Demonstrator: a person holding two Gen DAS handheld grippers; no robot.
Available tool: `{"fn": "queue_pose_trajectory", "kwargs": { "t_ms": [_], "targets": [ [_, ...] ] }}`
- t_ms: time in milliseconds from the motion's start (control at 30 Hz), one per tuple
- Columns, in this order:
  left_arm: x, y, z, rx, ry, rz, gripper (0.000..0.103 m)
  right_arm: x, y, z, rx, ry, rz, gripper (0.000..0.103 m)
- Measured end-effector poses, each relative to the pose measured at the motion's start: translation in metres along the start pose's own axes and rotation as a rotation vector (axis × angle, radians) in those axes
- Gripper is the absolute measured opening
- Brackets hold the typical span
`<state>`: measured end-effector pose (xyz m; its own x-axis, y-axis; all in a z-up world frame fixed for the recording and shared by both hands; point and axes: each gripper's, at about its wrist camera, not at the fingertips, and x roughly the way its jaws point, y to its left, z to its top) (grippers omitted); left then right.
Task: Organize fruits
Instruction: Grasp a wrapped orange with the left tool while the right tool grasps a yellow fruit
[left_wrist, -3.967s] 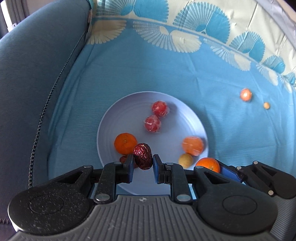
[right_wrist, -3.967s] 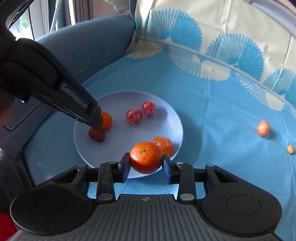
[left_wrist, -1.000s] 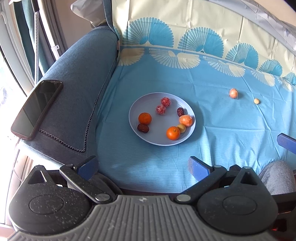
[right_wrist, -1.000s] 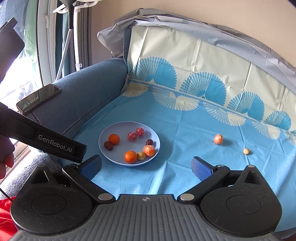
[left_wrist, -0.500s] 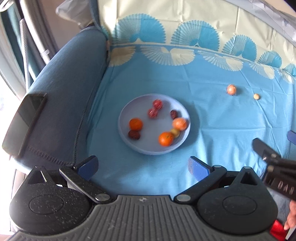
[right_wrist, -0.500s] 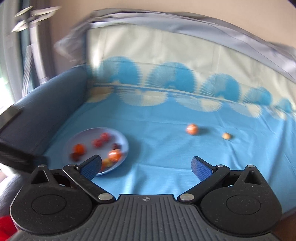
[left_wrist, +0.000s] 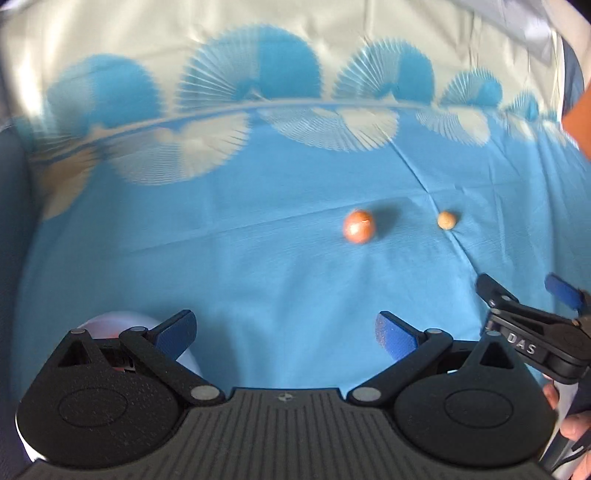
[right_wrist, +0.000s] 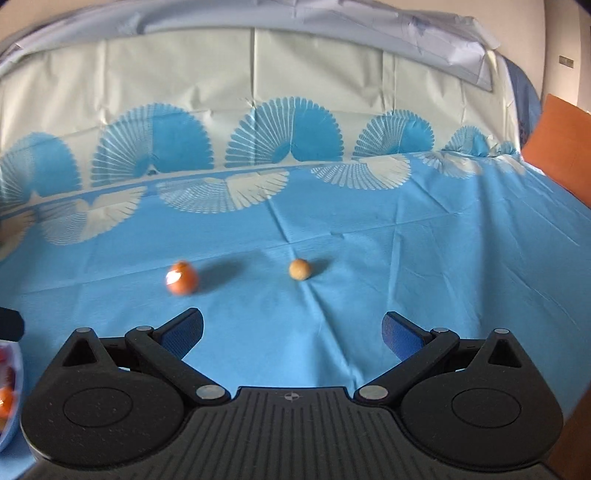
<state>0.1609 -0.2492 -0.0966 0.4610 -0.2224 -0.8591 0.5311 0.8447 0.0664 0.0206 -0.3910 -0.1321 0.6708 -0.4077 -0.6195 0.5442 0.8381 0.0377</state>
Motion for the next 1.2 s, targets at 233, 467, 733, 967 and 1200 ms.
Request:
{"fn": "queue_pose_trajectory", "kwargs": {
  "t_ms": [233, 467, 733, 967, 1200],
  "targets": [
    [0.115, -0.06, 0.054, 0.103, 0.002, -0.022, 0.103, 0.12, -0.028, 0.014, -0.019, 0.057, 0.005, 0.102],
    [0.173, -0.06, 0.072, 0.066, 0.02, 0.024, 0.103, 0.178, -0.02, 0.017, -0.087, 0.036, 0.042, 0.102],
    [0.158, -0.051, 0.074, 0.052, -0.027, -0.077, 0.043, 0.167, -0.014, 0.015, -0.117, -0.021, 0.029, 0.041],
    [0.111, -0.053, 0.062, 0.056, -0.043, -0.057, 0.041, 0.133, -0.026, 0.023, 0.018, 0.026, -0.001, 0.028],
    [0.014, -0.036, 0.024, 0.04, -0.046, -0.05, 0.041, 0.039, -0.025, 0.011, 0.097, 0.032, 0.104, 0.028]
  ]
}}
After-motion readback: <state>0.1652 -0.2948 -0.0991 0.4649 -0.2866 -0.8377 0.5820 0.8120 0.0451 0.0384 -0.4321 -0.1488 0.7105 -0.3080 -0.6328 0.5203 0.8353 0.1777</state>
